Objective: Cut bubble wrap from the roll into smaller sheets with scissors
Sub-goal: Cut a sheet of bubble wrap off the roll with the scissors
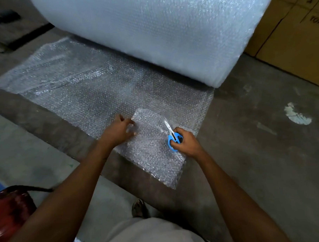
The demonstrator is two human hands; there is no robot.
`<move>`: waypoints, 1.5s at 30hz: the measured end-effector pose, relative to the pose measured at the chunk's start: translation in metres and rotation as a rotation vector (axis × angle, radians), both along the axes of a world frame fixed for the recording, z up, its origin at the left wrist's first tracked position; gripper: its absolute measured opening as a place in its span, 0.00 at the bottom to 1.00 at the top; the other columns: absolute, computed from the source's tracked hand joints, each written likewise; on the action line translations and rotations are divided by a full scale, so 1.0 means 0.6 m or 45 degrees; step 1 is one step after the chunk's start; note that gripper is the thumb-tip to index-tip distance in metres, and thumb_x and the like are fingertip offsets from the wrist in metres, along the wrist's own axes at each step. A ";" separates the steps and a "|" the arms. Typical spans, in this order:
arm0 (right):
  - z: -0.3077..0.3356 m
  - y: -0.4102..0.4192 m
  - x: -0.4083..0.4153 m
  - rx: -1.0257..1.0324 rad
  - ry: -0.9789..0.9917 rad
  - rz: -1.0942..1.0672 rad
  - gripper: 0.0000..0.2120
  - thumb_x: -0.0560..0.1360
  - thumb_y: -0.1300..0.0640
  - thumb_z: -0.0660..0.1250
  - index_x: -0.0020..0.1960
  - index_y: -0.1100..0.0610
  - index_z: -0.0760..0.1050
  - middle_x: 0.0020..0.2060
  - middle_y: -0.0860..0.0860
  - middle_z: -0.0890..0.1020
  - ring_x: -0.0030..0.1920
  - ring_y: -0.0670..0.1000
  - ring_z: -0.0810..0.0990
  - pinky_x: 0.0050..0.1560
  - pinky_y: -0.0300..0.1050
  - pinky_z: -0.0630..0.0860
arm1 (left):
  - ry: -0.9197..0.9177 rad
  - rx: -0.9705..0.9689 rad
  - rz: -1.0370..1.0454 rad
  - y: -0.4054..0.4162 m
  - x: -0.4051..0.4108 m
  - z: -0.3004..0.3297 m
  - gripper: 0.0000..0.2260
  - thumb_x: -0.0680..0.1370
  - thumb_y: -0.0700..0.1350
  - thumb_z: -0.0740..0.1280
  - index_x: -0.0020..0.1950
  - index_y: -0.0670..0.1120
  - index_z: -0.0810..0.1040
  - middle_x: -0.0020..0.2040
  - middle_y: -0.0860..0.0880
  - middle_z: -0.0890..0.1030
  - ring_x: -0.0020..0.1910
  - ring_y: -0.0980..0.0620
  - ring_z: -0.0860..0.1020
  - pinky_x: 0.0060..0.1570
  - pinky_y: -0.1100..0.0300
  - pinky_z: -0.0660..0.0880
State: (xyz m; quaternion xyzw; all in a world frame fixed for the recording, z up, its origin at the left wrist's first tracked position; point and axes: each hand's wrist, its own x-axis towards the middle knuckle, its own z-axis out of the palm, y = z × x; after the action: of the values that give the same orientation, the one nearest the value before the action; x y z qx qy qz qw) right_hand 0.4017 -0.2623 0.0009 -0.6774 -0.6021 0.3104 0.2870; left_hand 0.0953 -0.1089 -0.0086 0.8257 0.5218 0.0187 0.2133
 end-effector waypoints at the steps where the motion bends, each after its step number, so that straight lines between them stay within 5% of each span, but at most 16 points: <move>1: -0.001 0.000 0.006 -0.001 -0.005 0.031 0.08 0.75 0.50 0.73 0.47 0.50 0.75 0.37 0.50 0.80 0.35 0.43 0.75 0.39 0.47 0.75 | 0.074 0.116 0.028 -0.012 0.003 0.002 0.24 0.78 0.58 0.76 0.72 0.54 0.78 0.67 0.42 0.69 0.62 0.38 0.77 0.65 0.41 0.76; 3: -0.001 0.002 0.014 0.025 -0.001 0.064 0.07 0.75 0.50 0.73 0.48 0.51 0.76 0.38 0.50 0.80 0.37 0.45 0.76 0.41 0.49 0.76 | 0.144 0.316 0.141 -0.046 0.018 0.004 0.21 0.79 0.54 0.75 0.71 0.52 0.78 0.70 0.41 0.71 0.68 0.36 0.72 0.66 0.36 0.71; 6: 0.003 0.009 0.028 0.117 -0.003 0.132 0.06 0.76 0.55 0.73 0.51 0.55 0.78 0.41 0.50 0.80 0.40 0.48 0.78 0.43 0.46 0.73 | -0.094 0.336 0.212 -0.135 0.076 0.004 0.24 0.80 0.47 0.73 0.76 0.51 0.75 0.78 0.42 0.69 0.76 0.38 0.69 0.71 0.34 0.67; 11: -0.009 0.023 0.056 0.208 0.012 0.210 0.19 0.77 0.53 0.70 0.66 0.57 0.80 0.55 0.49 0.80 0.55 0.47 0.80 0.59 0.41 0.76 | -0.244 0.229 0.074 -0.287 0.190 -0.040 0.31 0.87 0.61 0.60 0.87 0.54 0.57 0.88 0.51 0.55 0.86 0.50 0.55 0.80 0.45 0.56; 14: -0.025 0.027 0.084 0.208 0.070 0.260 0.21 0.81 0.51 0.68 0.74 0.49 0.77 0.59 0.47 0.75 0.60 0.44 0.78 0.65 0.39 0.74 | -0.125 0.275 0.038 -0.325 0.216 -0.069 0.35 0.86 0.69 0.53 0.89 0.56 0.50 0.89 0.53 0.48 0.88 0.53 0.46 0.84 0.49 0.48; 20: -0.042 0.031 0.136 0.098 0.036 0.394 0.21 0.82 0.46 0.72 0.75 0.40 0.76 0.55 0.52 0.68 0.58 0.50 0.72 0.70 0.41 0.71 | -0.038 0.433 0.086 -0.346 0.217 -0.071 0.37 0.85 0.71 0.52 0.89 0.53 0.53 0.89 0.51 0.54 0.88 0.51 0.50 0.85 0.47 0.52; 25: -0.011 0.052 0.178 -0.165 0.531 0.544 0.23 0.82 0.59 0.73 0.76 0.53 0.76 0.53 0.51 0.86 0.54 0.45 0.84 0.63 0.44 0.81 | -0.228 0.500 0.085 -0.347 0.286 -0.039 0.23 0.86 0.63 0.61 0.75 0.51 0.75 0.70 0.49 0.75 0.69 0.46 0.75 0.68 0.48 0.71; 30: 0.025 0.055 0.236 -0.372 0.819 0.573 0.23 0.81 0.61 0.73 0.75 0.55 0.77 0.52 0.55 0.86 0.53 0.54 0.85 0.55 0.47 0.85 | -0.447 0.374 0.189 -0.298 0.379 -0.036 0.15 0.82 0.54 0.69 0.63 0.46 0.79 0.56 0.46 0.79 0.55 0.44 0.77 0.55 0.49 0.76; 34: 0.005 0.056 0.257 -0.430 0.619 0.524 0.15 0.83 0.55 0.72 0.69 0.51 0.82 0.40 0.55 0.82 0.35 0.53 0.81 0.27 0.41 0.74 | -0.466 0.241 0.347 -0.269 0.418 -0.033 0.16 0.81 0.54 0.71 0.64 0.49 0.77 0.57 0.45 0.81 0.57 0.42 0.80 0.54 0.46 0.79; 41: -0.011 0.064 0.262 -0.534 0.527 0.482 0.12 0.82 0.53 0.73 0.64 0.53 0.85 0.35 0.55 0.81 0.28 0.49 0.76 0.20 0.38 0.65 | -0.400 0.273 0.431 -0.253 0.429 -0.042 0.09 0.80 0.52 0.73 0.53 0.48 0.81 0.50 0.46 0.79 0.50 0.42 0.80 0.46 0.49 0.77; 45: -0.019 0.065 0.283 -0.600 0.599 0.440 0.13 0.79 0.49 0.75 0.60 0.55 0.86 0.35 0.58 0.81 0.27 0.54 0.73 0.20 0.39 0.62 | -0.240 0.314 0.421 -0.248 0.433 -0.033 0.13 0.82 0.59 0.68 0.53 0.50 0.81 0.50 0.48 0.79 0.49 0.44 0.81 0.42 0.52 0.77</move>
State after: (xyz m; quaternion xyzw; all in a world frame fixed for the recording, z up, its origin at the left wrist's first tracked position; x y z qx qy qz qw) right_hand 0.5717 -0.2232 -0.0104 -0.5233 -0.5372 0.6314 0.1970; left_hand 0.3550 -0.2575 -0.0282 0.7433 0.6217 0.1941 0.1526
